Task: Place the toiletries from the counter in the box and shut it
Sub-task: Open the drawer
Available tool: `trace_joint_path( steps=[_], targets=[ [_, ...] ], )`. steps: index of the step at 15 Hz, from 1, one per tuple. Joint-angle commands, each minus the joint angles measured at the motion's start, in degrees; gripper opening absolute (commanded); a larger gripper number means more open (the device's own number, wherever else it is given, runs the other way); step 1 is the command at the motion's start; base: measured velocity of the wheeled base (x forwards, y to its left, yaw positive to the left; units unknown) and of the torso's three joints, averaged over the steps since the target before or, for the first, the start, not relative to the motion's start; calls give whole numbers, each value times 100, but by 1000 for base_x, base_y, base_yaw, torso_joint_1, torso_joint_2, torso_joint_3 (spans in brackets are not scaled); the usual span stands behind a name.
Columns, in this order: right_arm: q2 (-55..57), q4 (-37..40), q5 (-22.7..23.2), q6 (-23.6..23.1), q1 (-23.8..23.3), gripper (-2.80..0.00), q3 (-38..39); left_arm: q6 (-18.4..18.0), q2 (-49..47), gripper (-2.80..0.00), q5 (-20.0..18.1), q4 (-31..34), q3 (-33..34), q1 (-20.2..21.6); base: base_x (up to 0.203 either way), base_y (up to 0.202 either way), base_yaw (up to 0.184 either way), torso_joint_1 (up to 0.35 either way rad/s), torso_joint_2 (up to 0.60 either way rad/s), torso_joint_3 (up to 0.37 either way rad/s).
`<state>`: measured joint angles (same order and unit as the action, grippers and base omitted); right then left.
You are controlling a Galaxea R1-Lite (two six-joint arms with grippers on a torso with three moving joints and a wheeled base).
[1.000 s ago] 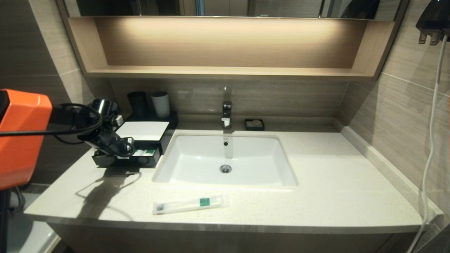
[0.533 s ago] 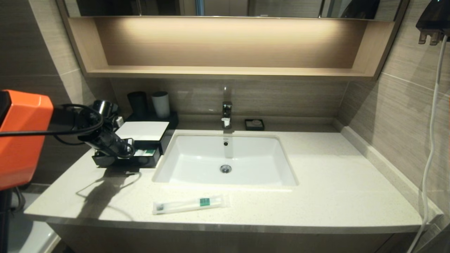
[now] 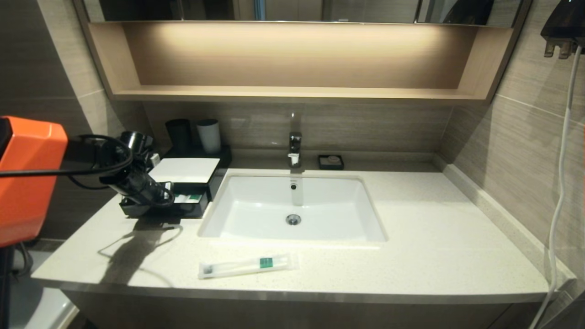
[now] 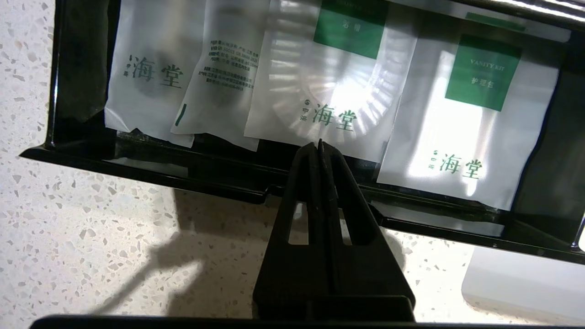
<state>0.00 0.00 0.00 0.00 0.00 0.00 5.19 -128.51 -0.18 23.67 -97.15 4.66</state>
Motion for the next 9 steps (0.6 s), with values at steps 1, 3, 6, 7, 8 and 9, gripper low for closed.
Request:
trace_joint_path(
  steps=[1, 3, 6, 7, 8, 9],
  targets=[
    [0, 0, 0, 0, 0, -280, 0, 8, 40, -280, -8, 36, 15, 0, 0, 0, 0, 0, 0, 0],
    [0, 0, 0, 0, 0, -280, 0, 8, 70, -280, 0, 47, 36, 9, 0, 0, 0, 0, 0, 0],
    [0, 0, 0, 0, 0, -280, 0, -1, 134, -280, 1, 137, 38, 18, 0, 0, 0, 0, 0, 0],
    [0, 0, 0, 0, 0, -280, 0, -1, 160, -280, 1, 152, 46, 18, 0, 0, 0, 0, 0, 0],
    [0, 0, 0, 0, 0, -280, 0, -1, 169, -280, 1, 169, 61, 23, 0, 0, 0, 0, 0, 0],
    [0, 0, 0, 0, 0, -280, 0, -1, 169, -280, 1, 190, 73, 27, 0, 0, 0, 0, 0, 0]
  ],
)
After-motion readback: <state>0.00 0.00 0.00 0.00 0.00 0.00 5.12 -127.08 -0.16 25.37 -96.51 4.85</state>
